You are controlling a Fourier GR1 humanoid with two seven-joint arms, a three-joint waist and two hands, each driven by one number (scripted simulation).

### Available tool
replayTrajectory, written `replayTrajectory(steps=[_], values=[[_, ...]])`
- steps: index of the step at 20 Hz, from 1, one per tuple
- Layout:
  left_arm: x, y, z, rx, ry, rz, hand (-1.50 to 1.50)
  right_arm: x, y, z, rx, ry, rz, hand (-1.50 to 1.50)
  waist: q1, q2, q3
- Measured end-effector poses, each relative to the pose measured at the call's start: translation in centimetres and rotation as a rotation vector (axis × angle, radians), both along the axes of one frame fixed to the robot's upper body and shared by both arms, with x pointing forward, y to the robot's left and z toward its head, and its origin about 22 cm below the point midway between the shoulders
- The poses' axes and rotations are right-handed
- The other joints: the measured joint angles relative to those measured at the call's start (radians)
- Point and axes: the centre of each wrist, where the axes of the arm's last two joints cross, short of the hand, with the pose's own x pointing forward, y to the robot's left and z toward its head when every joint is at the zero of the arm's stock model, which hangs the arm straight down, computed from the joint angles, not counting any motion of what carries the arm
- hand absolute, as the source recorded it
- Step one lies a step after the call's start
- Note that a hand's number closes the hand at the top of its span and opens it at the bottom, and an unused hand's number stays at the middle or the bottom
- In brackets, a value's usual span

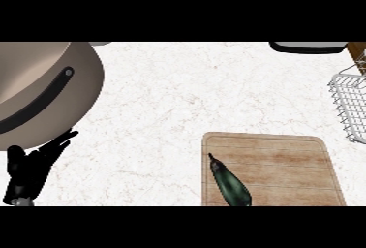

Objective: Pick the bell pepper from the cutting board and place it in the tiered basket

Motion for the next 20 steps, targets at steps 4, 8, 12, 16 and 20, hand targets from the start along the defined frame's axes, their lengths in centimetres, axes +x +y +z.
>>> replayTrajectory(steps=[4, 8, 12, 16, 20], values=[[0.0, 0.1, -0.1, 0.006, -0.001, 0.002, 0.00, -0.3, -1.1, -0.2, 0.087, -0.005, -0.069, -1.50, -0.001, 0.000, 0.001], [-0.2, 0.2, 0.2, 0.000, 0.006, 0.004, 0.00, -0.6, -1.7, 1.0, 0.159, -0.084, -0.051, -1.50, -0.003, -0.002, 0.000], [-0.3, 0.5, 0.3, 0.001, 0.009, 0.008, 0.00, -0.9, -2.1, 2.8, 0.269, -0.252, -0.046, -1.50, -0.006, -0.002, 0.000], [-0.5, 0.5, 0.2, -0.001, 0.019, 0.017, 0.00, -2.7, -4.0, 6.4, 0.391, -0.365, -0.114, -1.50, -0.013, -0.004, -0.001], [-0.8, 0.7, 0.4, -0.005, 0.027, 0.022, 0.00, -5.6, -7.1, 8.3, 0.554, -0.432, -0.207, -1.50, -0.021, -0.006, -0.002]])
